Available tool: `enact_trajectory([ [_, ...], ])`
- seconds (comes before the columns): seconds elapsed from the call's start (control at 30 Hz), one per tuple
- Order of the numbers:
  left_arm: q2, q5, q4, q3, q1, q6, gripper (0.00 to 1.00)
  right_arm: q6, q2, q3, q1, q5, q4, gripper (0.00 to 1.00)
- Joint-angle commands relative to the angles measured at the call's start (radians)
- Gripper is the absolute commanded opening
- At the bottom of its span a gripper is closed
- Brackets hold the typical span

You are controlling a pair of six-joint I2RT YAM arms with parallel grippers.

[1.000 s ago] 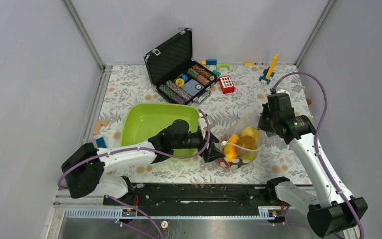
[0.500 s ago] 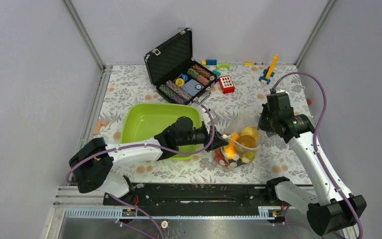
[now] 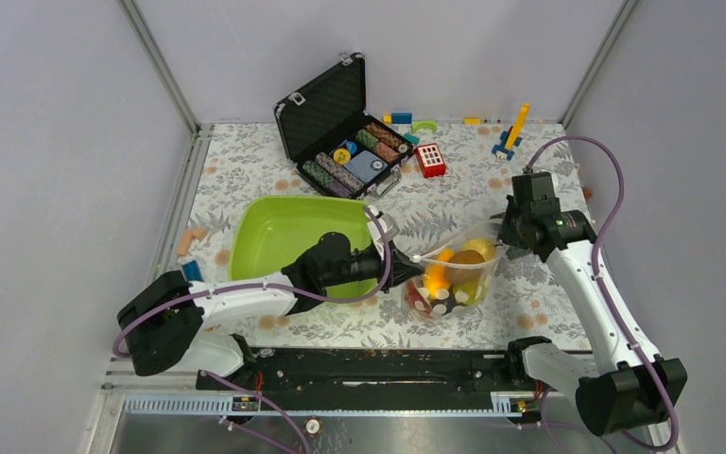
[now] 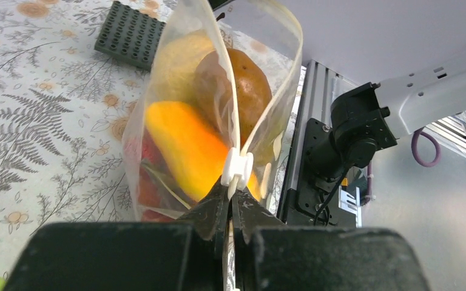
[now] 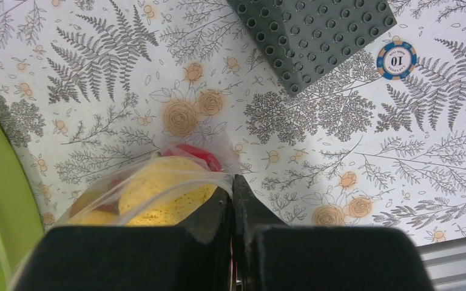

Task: Place the food in the zip-top bag and seal the zipper
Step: Zip the zipper food storage bag at the center of the board.

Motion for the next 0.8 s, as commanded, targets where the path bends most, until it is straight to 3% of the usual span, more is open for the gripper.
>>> enact_trajectory([
  [0.0, -0.054, -0.090, 0.103, -0.043, -0.005, -0.023, 0.00, -0.042, 0.006, 0.033, -0.021, 0.003, -0.016, 0.04],
  [0.1, -0.056, -0.100, 0.096, -0.046, -0.005, -0.016, 0.00, -0.137, -0.029, 0.022, -0.021, -0.184, 0.033, 0.15],
  [0.2, -0.062, -0.080, 0.102, -0.047, -0.005, -0.014, 0.00, -0.217, -0.105, -0.013, -0.020, -0.344, 0.117, 0.41],
  [0.27, -0.069, -0.079, 0.101, -0.048, -0.005, -0.011, 0.00, -0.261, -0.168, -0.036, -0.021, -0.408, 0.165, 0.54],
  [0.4, -0.075, -0.069, 0.096, -0.045, -0.005, -0.009, 0.00, -0.293, -0.273, -0.066, -0.021, -0.467, 0.251, 0.70],
  [0.47, -0.075, -0.061, 0.095, -0.045, -0.005, -0.010, 0.00, -0.321, -0.301, -0.070, -0.021, -0.568, 0.290, 0.76],
  [0.67, -0.097, -0.050, 0.083, -0.045, -0.005, -0.003, 0.00, -0.371, -0.295, -0.045, -0.011, -0.973, 0.384, 0.80],
  [0.77, -0.119, -0.048, 0.074, -0.048, -0.005, 0.009, 0.00, -0.458, -0.276, -0.065, 0.061, -1.103, 0.465, 0.83],
])
